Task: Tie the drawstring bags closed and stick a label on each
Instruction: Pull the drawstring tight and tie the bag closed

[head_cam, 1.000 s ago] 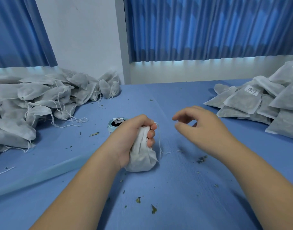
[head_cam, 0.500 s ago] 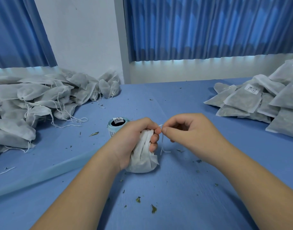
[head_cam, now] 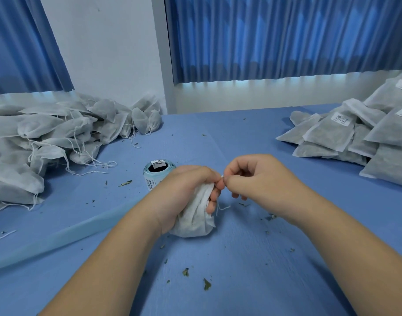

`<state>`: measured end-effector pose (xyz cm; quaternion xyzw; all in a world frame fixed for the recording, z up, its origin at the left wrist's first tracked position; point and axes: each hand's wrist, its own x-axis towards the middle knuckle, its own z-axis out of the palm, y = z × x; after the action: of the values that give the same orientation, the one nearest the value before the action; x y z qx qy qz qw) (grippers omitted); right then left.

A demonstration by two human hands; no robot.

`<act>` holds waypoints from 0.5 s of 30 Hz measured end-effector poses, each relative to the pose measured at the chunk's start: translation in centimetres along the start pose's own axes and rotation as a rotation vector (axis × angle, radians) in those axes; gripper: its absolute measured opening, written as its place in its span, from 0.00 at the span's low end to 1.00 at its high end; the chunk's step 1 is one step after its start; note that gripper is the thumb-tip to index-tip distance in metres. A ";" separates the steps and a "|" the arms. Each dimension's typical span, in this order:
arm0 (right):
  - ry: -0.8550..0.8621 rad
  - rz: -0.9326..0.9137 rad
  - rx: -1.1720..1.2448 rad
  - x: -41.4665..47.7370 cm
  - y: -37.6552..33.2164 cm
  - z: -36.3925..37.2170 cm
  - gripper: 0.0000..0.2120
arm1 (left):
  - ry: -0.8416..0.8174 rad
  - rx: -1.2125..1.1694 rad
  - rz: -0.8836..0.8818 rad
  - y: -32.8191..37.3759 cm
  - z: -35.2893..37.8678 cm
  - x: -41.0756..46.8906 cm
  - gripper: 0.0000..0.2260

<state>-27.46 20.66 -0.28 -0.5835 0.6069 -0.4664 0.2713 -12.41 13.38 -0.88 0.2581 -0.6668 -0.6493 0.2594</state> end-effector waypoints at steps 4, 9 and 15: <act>-0.022 0.010 -0.023 -0.1 -0.1 -0.3 0.05 | -0.065 -0.015 0.021 0.2 0.1 -0.3 0.08; -0.061 0.007 -0.043 -0.4 -0.4 -0.7 0.06 | -0.048 -0.022 0.034 0.3 0.1 -0.4 0.05; -0.084 0.000 -0.057 -0.4 -0.4 -1.0 0.08 | 0.008 -0.004 0.046 0.2 0.3 -0.4 0.03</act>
<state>-28.09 21.38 0.42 -0.6099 0.6081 -0.4241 0.2800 -12.34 13.86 -0.67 0.2448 -0.6703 -0.6433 0.2773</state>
